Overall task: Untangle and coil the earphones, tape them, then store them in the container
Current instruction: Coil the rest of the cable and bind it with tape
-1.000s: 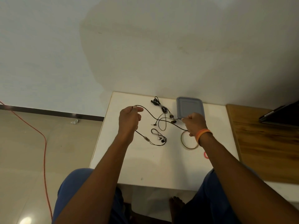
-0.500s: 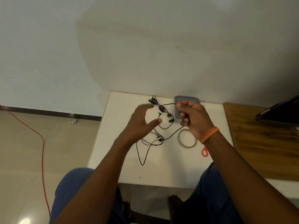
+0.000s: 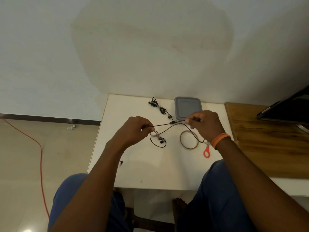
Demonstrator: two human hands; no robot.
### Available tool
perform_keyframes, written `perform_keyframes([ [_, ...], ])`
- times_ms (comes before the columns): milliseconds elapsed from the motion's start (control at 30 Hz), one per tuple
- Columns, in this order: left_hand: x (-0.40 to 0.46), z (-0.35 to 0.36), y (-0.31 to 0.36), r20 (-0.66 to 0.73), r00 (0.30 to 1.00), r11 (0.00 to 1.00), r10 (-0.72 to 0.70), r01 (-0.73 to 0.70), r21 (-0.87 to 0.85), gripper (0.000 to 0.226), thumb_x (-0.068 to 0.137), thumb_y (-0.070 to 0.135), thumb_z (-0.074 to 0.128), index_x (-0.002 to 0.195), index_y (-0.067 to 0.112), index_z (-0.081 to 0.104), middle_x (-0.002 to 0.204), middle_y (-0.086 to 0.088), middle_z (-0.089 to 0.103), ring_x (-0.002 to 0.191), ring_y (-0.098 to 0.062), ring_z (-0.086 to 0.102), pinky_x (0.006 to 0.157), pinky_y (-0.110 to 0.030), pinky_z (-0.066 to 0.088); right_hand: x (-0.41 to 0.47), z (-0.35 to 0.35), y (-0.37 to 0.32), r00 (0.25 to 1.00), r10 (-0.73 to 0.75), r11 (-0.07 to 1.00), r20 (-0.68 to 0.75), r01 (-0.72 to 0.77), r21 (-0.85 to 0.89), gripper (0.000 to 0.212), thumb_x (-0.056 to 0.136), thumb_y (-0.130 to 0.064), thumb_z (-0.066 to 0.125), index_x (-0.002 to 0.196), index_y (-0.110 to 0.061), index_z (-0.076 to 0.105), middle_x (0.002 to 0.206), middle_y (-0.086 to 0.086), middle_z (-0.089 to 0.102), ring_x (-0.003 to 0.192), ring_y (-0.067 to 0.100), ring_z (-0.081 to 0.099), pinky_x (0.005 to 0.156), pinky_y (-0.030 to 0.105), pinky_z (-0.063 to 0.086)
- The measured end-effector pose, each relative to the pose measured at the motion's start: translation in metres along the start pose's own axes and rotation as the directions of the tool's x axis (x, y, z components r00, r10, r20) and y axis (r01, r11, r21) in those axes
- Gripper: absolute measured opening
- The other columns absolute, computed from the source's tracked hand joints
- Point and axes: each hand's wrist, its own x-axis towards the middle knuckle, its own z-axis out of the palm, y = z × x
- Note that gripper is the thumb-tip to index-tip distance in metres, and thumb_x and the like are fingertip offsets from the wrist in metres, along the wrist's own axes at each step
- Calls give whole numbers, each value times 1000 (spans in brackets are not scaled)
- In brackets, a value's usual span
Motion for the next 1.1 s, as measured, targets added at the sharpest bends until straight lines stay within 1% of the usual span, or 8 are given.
perform_keyframes([
  [100, 0, -4, -8, -64, 993, 994, -100, 102, 26, 22, 95, 32, 60, 86, 19, 74, 71, 8, 66, 71, -8, 62, 65, -30, 49, 8, -4, 8, 994, 92, 996, -66, -92, 0, 11, 86, -20, 69, 80, -13, 73, 68, 1, 69, 67, 12, 64, 68, 17, 47],
  [267, 3, -1, 6, -14, 998, 976, -63, 59, -209, 20, 96, 24, 59, 86, 23, 76, 58, 20, 60, 58, -2, 53, 55, -12, 38, 13, 10, 13, 966, 182, 965, 183, -139, -223, 34, 85, -7, 63, 118, -11, 67, 121, 10, 65, 112, 21, 59, 93, 17, 37],
  [367, 5, 1, 12, -8, 1000, 957, -22, 18, -291, 22, 97, 25, 58, 88, 23, 77, 62, 24, 62, 63, -4, 56, 63, -20, 44, 13, 20, -14, 977, 42, 997, 209, -54, 54, 52, 83, -3, 61, 132, -18, 56, 135, 2, 56, 128, 15, 48, 101, 19, 34],
  [533, 5, 3, 17, -66, 996, 937, 59, -78, -340, 34, 98, 26, 58, 65, 32, 63, 50, 18, 53, 50, -1, 45, 51, -10, 31, 3, 51, -46, 949, -235, 963, 210, 197, 185, 23, 91, -33, 63, 111, -25, 72, 96, -6, 74, 96, 3, 65, 92, 25, 49],
  [667, 9, 1, 8, -105, 994, 939, -33, -5, -344, 21, 94, 32, 63, 80, 22, 74, 56, 16, 59, 53, 3, 50, 52, -9, 34, 9, 47, -46, 980, -151, 953, 127, 111, 281, 19, 93, -18, 61, 106, -14, 74, 63, 5, 65, 59, 11, 61, 63, 20, 52],
  [833, 10, 1, 1, -69, 990, 955, -122, 99, -278, 19, 93, 32, 63, 85, 21, 75, 62, 9, 64, 49, 4, 49, 49, -7, 35, 25, 23, -22, 998, 62, 970, 19, -65, 234, 18, 93, -12, 59, 101, -3, 73, 59, -1, 59, 55, 0, 56, 60, 2, 41],
  [967, 8, 1, -6, 35, 985, 976, -169, 172, -134, 22, 93, 33, 64, 82, 16, 73, 67, -1, 66, 45, -4, 52, 47, -14, 42, 26, 16, -13, 995, 85, 994, -50, -81, 77, 16, 93, -11, 55, 93, -6, 71, 60, -1, 61, 57, 6, 58, 64, 12, 46],
  [1100, 8, -1, -4, 79, 979, 894, -186, 202, -399, 25, 97, 29, 59, 82, 16, 75, 55, 5, 43, 46, -13, 34, 47, -21, 33, 31, 11, -7, 979, 194, 979, -59, -190, 71, 14, 91, -9, 52, 100, -10, 63, 86, 13, 71, 68, 12, 63, 64, 15, 47],
])
